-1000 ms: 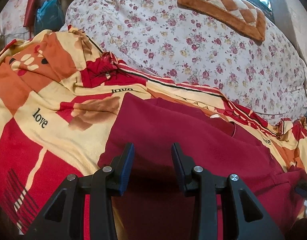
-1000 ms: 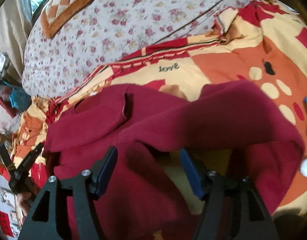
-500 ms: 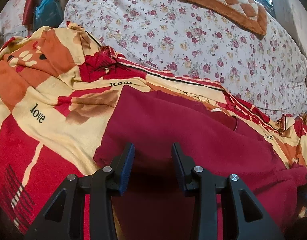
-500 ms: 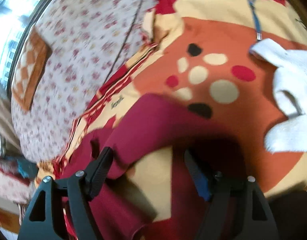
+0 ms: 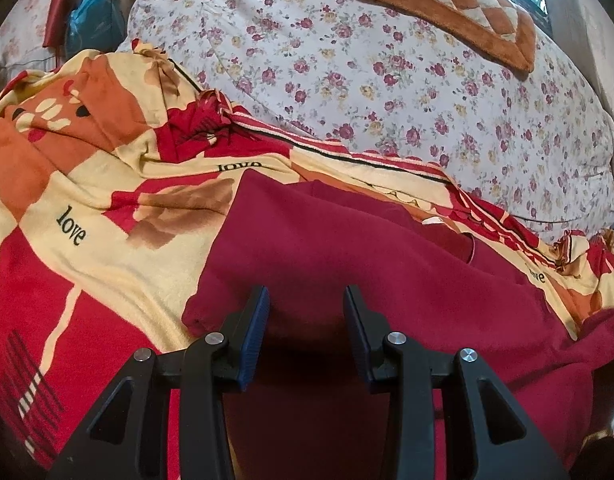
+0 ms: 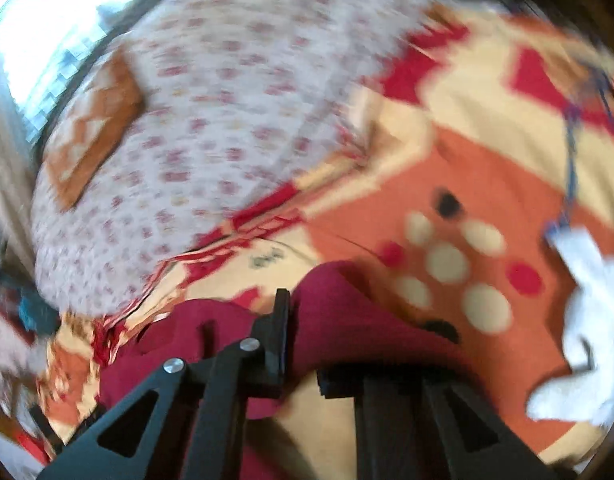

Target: Fold small clothes

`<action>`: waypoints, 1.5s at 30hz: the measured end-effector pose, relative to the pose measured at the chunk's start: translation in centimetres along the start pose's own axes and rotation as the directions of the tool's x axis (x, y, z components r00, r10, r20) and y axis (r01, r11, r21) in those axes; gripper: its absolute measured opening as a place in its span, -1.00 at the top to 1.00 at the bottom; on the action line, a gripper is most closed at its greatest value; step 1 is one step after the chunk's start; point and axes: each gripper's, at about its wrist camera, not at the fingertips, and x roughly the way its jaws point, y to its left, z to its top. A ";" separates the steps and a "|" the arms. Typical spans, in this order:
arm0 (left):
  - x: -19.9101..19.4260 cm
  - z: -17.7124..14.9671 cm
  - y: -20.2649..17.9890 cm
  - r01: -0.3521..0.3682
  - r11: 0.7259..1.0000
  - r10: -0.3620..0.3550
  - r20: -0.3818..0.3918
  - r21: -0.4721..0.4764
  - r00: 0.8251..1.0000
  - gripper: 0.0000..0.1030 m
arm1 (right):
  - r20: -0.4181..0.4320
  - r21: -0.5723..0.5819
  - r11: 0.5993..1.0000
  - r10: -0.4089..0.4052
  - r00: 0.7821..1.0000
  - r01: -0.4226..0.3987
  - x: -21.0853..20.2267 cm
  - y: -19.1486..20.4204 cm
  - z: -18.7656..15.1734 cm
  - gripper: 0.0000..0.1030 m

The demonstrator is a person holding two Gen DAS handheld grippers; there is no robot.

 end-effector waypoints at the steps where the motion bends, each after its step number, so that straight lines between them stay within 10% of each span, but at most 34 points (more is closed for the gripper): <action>1: 0.0 0.0 0.0 0.000 1.000 0.000 0.003 -0.003 1.000 0.66 | -0.002 -0.056 0.998 0.028 1.000 -0.029 -0.2 1.8 -0.2 0.79; 7: 0.1 0.2 0.4 0.001 1.000 -0.001 0.002 -0.018 1.000 0.66 | -0.264 -0.274 0.923 0.198 0.944 -0.270 3.2 11.3 -6.6 0.79; 12: -0.1 0.4 0.6 0.007 1.000 -0.007 0.010 -0.023 1.000 0.66 | -0.461 -0.297 0.911 0.127 0.878 -0.288 7.4 12.5 -12.7 0.40; 17: -0.2 0.4 0.4 0.015 1.000 -0.015 0.016 -0.023 1.000 0.66 | -0.439 -0.346 0.883 0.146 0.887 -0.316 5.1 12.8 -12.4 -0.22; 34: -2.0 -0.5 -2.5 0.001 0.992 -0.010 0.072 0.126 0.997 0.66 | -0.401 -0.247 0.936 0.135 0.906 -0.249 2.2 8.4 -9.9 -0.28; 45: -3.0 -2.0 -5.5 0.217 0.960 -0.222 0.007 0.178 0.975 0.15 | -0.353 -0.022 0.982 0.167 0.921 -0.186 2.2 3.0 -7.5 -0.36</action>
